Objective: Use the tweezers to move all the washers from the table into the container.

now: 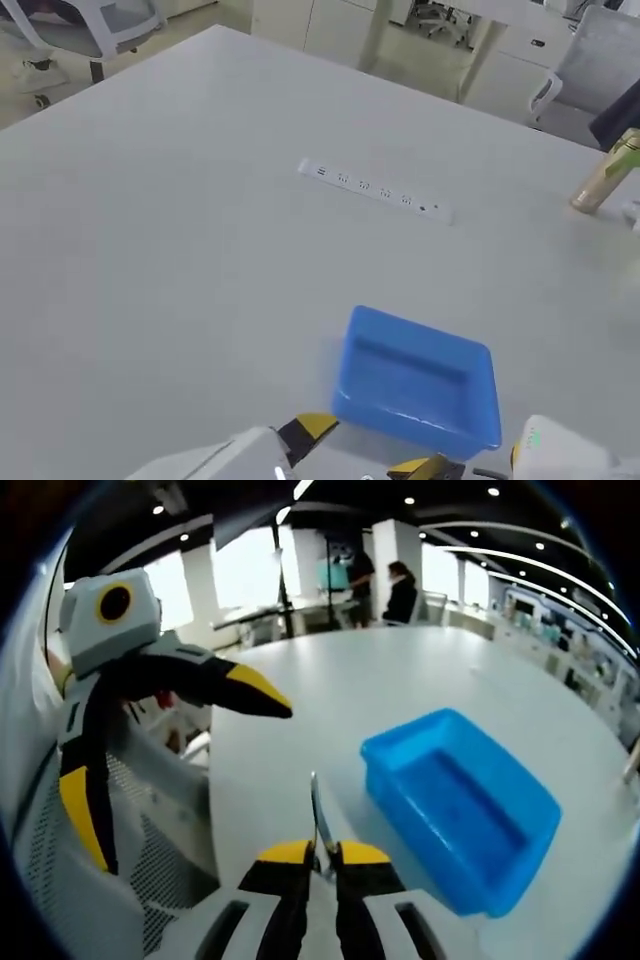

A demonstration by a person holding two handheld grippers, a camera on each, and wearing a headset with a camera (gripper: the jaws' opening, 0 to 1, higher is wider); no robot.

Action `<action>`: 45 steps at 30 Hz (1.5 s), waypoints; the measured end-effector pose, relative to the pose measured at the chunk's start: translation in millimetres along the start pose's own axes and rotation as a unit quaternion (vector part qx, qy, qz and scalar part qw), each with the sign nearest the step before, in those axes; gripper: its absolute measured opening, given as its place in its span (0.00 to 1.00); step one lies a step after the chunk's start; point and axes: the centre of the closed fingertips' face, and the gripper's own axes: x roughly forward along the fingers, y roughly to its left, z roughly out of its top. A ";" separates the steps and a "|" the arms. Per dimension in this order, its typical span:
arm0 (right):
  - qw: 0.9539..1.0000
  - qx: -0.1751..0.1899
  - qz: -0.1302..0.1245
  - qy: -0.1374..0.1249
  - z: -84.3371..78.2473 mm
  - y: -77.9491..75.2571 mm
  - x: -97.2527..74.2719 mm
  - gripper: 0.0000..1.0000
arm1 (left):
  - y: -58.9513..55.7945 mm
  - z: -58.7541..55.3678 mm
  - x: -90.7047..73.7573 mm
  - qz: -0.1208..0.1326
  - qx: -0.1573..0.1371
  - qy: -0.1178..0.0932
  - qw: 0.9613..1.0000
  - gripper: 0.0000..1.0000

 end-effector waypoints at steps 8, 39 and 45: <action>1.000 -0.008 -0.008 -0.004 1.3 -2.7 0.6 0.05 | 0.2 -0.4 0.1 0.000 0.003 0.001 1.000 0.79; 0.998 0.008 -0.048 -0.044 39.1 -21.5 -31.1 0.05 | 9.8 2.7 -2.3 0.026 0.003 -0.009 1.000 0.84; 0.995 0.023 -0.081 -0.046 46.6 -39.1 -42.7 0.05 | 9.5 2.9 -2.2 0.026 0.011 -0.009 1.000 0.85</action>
